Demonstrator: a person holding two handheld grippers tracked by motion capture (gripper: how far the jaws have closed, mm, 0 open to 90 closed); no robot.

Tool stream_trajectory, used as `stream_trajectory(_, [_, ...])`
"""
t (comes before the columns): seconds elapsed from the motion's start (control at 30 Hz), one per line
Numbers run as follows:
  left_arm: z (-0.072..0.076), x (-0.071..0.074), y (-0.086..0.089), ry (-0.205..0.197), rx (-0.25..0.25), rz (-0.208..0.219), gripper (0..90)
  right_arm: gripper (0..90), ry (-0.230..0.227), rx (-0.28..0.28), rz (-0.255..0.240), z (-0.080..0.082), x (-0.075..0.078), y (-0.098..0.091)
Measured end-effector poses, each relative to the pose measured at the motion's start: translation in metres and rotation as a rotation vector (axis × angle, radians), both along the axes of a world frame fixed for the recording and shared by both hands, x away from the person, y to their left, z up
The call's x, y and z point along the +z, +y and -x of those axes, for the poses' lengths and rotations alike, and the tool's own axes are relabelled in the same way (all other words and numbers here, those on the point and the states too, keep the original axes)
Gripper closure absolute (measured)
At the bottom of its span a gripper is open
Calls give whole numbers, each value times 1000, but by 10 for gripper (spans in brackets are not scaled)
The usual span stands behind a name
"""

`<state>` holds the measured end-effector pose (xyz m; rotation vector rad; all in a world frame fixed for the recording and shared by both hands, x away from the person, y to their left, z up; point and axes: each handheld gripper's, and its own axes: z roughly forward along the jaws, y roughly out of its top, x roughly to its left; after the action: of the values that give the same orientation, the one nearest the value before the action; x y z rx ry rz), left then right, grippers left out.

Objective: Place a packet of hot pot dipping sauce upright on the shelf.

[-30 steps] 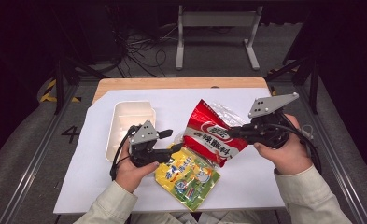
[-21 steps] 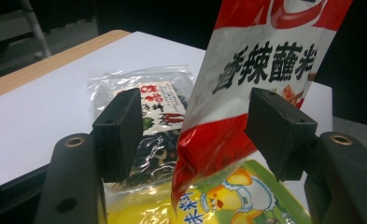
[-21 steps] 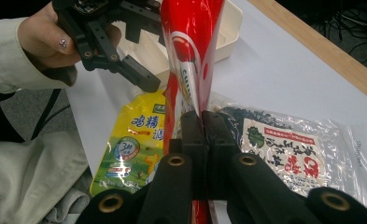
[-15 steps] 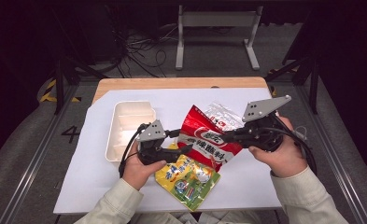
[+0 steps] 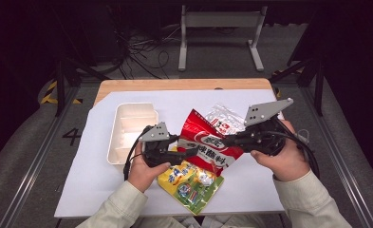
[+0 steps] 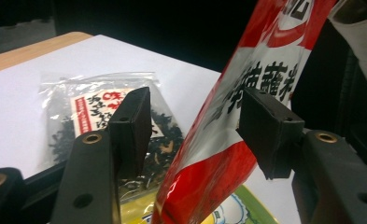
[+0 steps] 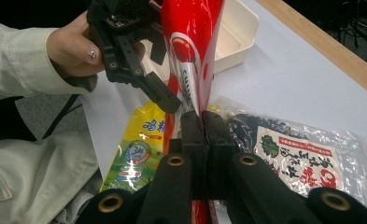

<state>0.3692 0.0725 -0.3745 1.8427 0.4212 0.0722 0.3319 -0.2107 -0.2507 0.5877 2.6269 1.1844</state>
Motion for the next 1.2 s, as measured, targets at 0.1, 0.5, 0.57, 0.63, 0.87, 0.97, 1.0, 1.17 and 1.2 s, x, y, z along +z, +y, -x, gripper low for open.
stream_trajectory(0.1, [1,-1,-2,-7,-7,-15,501,881,1,4,-2,0,-1,1])
stream_trajectory(0.5, [5,-2,-15,0,-79,-79,549,881,3,6,-7,-2,-6,2])
stream_trajectory(0.57, [4,-1,-12,-10,-78,-64,628,880,2,3,-9,-2,-7,2])
stream_trajectory(0.63, [4,-1,-10,-10,-82,-59,670,880,2,1,-9,-2,-7,2])
stream_trajectory(0.87, [3,-2,-8,-30,-128,-69,872,871,-6,-12,-15,-4,-10,1])
stream_trajectory(0.97, [4,1,-7,-12,-126,-85,892,864,-7,-19,-27,-4,-13,0])
stream_trajectory(1.0, [5,1,-7,-5,-127,-88,895,861,-10,-22,-27,-5,-13,0])
stream_trajectory(1.17, [6,3,-4,26,-141,-84,900,817,-30,-28,-40,-4,-15,-1])
stream_trajectory(1.2, [6,4,-4,28,-147,-83,900,803,-35,-31,-46,-4,-15,-2])
